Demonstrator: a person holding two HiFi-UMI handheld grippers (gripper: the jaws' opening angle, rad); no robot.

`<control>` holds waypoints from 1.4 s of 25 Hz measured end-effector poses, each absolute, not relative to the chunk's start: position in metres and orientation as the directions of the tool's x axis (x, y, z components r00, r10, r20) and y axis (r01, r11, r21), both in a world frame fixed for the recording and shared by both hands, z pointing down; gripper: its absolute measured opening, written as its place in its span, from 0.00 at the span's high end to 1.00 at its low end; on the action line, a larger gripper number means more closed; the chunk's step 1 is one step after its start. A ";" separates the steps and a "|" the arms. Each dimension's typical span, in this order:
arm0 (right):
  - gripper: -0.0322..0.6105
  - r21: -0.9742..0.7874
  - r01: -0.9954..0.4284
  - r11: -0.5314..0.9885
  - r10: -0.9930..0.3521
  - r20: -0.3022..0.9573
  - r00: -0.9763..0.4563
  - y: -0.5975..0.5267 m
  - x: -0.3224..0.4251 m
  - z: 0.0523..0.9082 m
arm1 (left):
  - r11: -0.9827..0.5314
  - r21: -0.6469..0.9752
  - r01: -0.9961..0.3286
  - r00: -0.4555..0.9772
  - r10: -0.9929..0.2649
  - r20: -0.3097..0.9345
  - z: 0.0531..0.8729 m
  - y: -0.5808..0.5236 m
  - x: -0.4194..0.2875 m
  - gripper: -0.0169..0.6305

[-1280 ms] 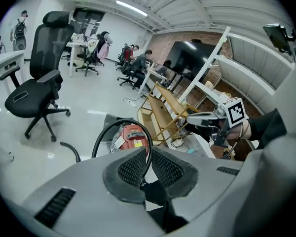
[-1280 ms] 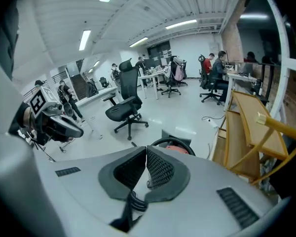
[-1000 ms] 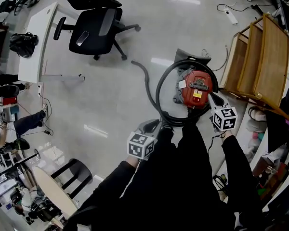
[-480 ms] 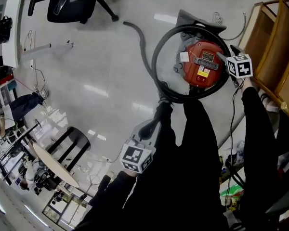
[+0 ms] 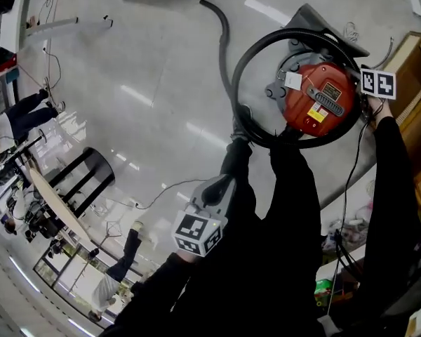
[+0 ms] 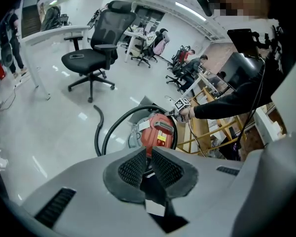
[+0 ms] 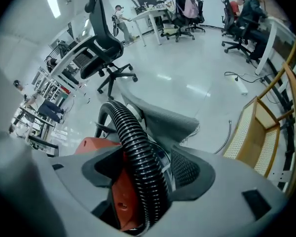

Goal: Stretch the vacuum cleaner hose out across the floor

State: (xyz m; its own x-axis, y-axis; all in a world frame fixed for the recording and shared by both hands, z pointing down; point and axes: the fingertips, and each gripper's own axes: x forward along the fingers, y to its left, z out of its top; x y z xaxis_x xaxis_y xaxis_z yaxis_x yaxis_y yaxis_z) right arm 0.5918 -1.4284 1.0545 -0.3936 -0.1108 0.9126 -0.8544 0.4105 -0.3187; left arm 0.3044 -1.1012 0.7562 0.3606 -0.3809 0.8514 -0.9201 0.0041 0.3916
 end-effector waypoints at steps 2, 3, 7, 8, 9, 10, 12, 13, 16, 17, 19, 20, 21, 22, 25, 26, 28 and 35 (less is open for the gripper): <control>0.59 -0.290 -0.846 0.448 -0.093 0.926 -0.367 -1.426 0.590 1.047 | -0.006 0.395 -0.919 0.364 -0.402 0.840 0.752 -1.110 0.305 0.90; 0.61 -0.262 -0.833 0.486 -0.091 0.934 -0.347 -1.425 0.590 1.038 | -0.012 0.398 -0.918 0.365 -0.421 0.830 0.747 -1.116 0.305 0.90; 0.69 -0.295 -0.770 0.565 -0.096 0.904 -0.417 -1.415 0.561 0.980 | -0.081 0.376 -0.923 0.361 -0.520 0.774 0.711 -1.150 0.296 0.91; 0.69 -0.319 -0.757 0.571 -0.100 0.888 -0.449 -1.409 0.550 0.963 | -0.105 0.372 -0.922 0.367 -0.540 0.758 0.703 -1.160 0.294 0.91; 0.69 -0.334 -0.743 0.580 -0.103 0.875 -0.474 -1.400 0.539 0.947 | -0.127 0.372 -0.920 0.376 -0.555 0.742 0.695 -1.170 0.293 0.91; 0.69 -0.344 -0.730 0.590 -0.105 0.864 -0.492 -1.390 0.530 0.931 | -0.146 0.376 -0.915 0.389 -0.568 0.725 0.687 -1.179 0.293 0.91; 0.70 -0.359 -0.707 0.610 -0.107 0.846 -0.522 -1.363 0.510 0.898 | -0.186 0.386 -0.904 0.417 -0.586 0.694 0.669 -1.193 0.293 0.91; 0.70 -0.365 -0.694 0.621 -0.105 0.838 -0.535 -1.348 0.498 0.880 | -0.207 0.390 -0.897 0.432 -0.593 0.679 0.658 -1.199 0.292 0.91; 0.72 -0.386 -0.663 0.641 -0.098 0.816 -0.570 -1.303 0.460 0.822 | -0.288 0.387 -0.876 0.479 -0.613 0.628 0.625 -1.214 0.290 0.91; 0.72 -0.394 -0.659 0.641 -0.097 0.810 -0.579 -1.290 0.448 0.803 | -0.317 0.379 -0.869 0.493 -0.618 0.613 0.618 -1.218 0.288 0.91; 0.74 -0.403 -0.651 0.643 -0.092 0.804 -0.588 -1.264 0.426 0.774 | -0.379 0.348 -0.858 0.514 -0.612 0.602 0.613 -1.221 0.283 0.91; 0.76 -0.406 -0.649 0.643 -0.089 0.802 -0.590 -1.250 0.415 0.764 | -0.411 0.330 -0.850 0.524 -0.593 0.612 0.620 -1.218 0.280 0.91; 0.77 -0.412 -0.650 0.639 -0.089 0.800 -0.594 -1.237 0.405 0.756 | -0.441 0.322 -0.838 0.537 -0.559 0.633 0.632 -1.212 0.277 0.91; 0.79 -0.422 -0.652 0.630 -0.092 0.793 -0.602 -1.225 0.396 0.750 | -0.458 0.339 -0.822 0.555 -0.509 0.658 0.649 -1.204 0.275 0.90; 0.94 -0.454 -0.650 0.610 -0.103 0.768 -0.633 -1.198 0.372 0.744 | -0.379 0.527 -0.761 0.642 -0.319 0.697 0.708 -1.184 0.275 0.90; 0.94 -0.429 -0.649 0.628 -0.105 0.780 -0.617 -1.191 0.367 0.749 | -0.337 0.571 -0.749 0.658 -0.275 0.701 0.723 -1.178 0.274 0.90; 0.94 -0.348 -0.662 0.663 -0.127 0.820 -0.558 -1.181 0.366 0.769 | -0.318 0.578 -0.751 0.654 -0.242 0.717 0.742 -1.171 0.269 0.90; 0.94 -0.301 -0.787 0.538 -0.222 0.850 -0.477 -1.194 0.421 0.839 | -0.353 0.583 -0.731 0.671 -0.223 0.707 0.769 -1.132 0.283 0.90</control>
State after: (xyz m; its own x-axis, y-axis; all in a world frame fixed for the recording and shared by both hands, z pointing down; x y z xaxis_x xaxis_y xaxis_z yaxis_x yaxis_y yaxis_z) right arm 0.4214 -1.1939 0.8388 -0.4769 -0.2223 0.8504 -0.7874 0.5379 -0.3010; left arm 0.2829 -1.1317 0.7687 0.6715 -0.2231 0.7067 -0.7314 -0.3530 0.5835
